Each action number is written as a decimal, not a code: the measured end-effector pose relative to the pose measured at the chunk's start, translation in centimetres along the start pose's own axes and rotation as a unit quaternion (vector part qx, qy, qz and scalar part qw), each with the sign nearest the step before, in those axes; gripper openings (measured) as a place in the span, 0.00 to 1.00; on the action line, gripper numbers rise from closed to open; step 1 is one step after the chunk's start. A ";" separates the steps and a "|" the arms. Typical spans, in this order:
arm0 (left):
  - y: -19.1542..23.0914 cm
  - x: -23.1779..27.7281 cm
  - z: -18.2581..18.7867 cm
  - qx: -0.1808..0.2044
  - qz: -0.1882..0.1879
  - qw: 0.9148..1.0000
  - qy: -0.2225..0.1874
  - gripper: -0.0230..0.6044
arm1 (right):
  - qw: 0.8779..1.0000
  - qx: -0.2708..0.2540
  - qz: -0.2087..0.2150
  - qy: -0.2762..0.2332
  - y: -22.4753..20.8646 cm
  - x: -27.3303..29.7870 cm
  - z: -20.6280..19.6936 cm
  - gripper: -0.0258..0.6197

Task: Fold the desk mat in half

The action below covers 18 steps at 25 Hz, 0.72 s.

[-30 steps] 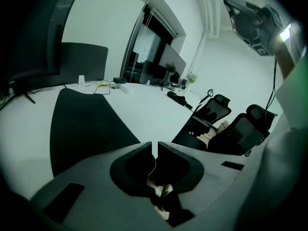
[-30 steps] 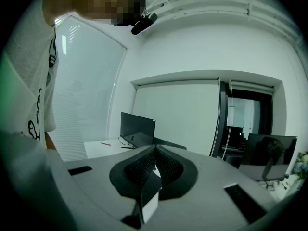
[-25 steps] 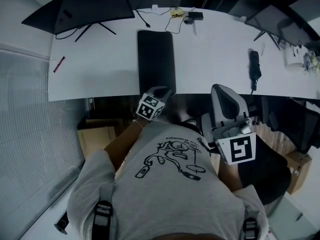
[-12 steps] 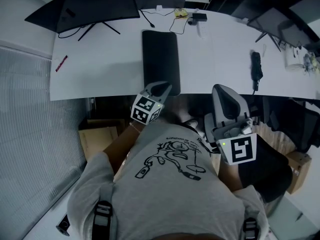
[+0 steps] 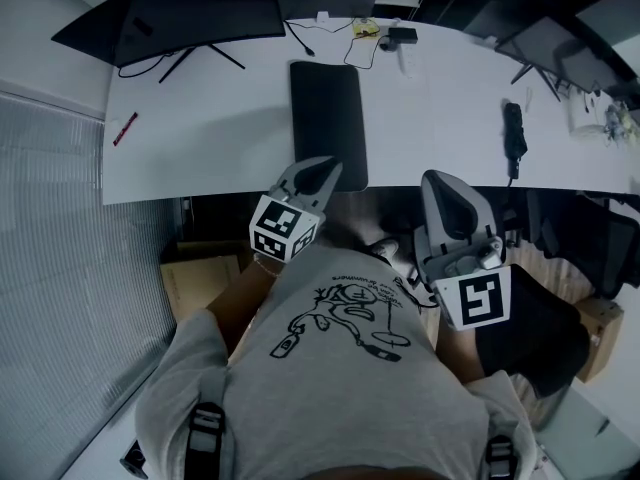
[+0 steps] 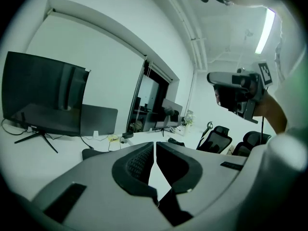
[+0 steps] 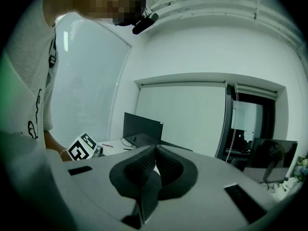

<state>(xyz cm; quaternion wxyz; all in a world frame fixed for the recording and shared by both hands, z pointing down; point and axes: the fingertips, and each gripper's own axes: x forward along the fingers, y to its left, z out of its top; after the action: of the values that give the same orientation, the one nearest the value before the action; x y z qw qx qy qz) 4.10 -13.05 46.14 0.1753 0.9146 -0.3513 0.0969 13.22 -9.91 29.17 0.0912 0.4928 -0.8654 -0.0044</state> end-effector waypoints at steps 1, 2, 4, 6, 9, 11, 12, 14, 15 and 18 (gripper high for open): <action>0.1 -0.4 0.6 0.001 0.001 1.000 -0.007 0.09 | 1.000 0.000 -0.001 0.000 0.2 0.1 0.1 0.05; 0.2 -0.9 1.2 0.002 0.003 1.000 -0.014 0.09 | 1.000 0.000 -0.001 0.000 0.4 0.2 0.1 0.05; 0.3 -1.8 2.3 0.004 0.004 1.000 -0.027 0.09 | 1.000 0.002 -0.002 0.002 1.0 0.4 0.1 0.05; 0.4 -2.8 3.4 0.005 0.005 0.999 -0.041 0.09 | 1.000 0.002 -0.001 0.002 1.6 0.7 0.1 0.05; 0.6 -4.4 5.2 0.010 0.008 0.998 -0.061 0.09 | 1.000 0.003 0.000 0.003 2.5 1.1 0.1 0.05; 0.7 -5.4 6.2 0.016 0.013 0.997 -0.073 0.09 | 1.000 0.004 0.001 0.004 3.0 1.4 0.1 0.05; 0.8 -5.9 6.7 0.022 0.016 0.997 -0.078 0.09 | 1.000 0.004 0.002 0.005 3.2 1.6 0.1 0.05; 1.1 -6.9 7.6 0.037 0.025 0.995 -0.086 0.09 | 1.000 0.006 0.002 0.005 3.7 2.0 0.1 0.05; 1.2 -7.3 7.9 0.043 0.028 0.995 -0.090 0.09 | 1.000 0.008 0.002 0.005 4.0 2.2 0.1 0.05; 1.7 -8.6 8.9 0.047 0.033 0.993 -0.101 0.09 | 1.000 0.009 0.005 0.004 4.8 2.9 0.2 0.05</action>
<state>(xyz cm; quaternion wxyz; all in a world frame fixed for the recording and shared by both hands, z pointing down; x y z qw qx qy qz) -2.86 -12.42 35.74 0.0925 0.9148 -0.3923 0.0259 7.66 -9.90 29.93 0.0904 0.4893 -0.8674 0.0058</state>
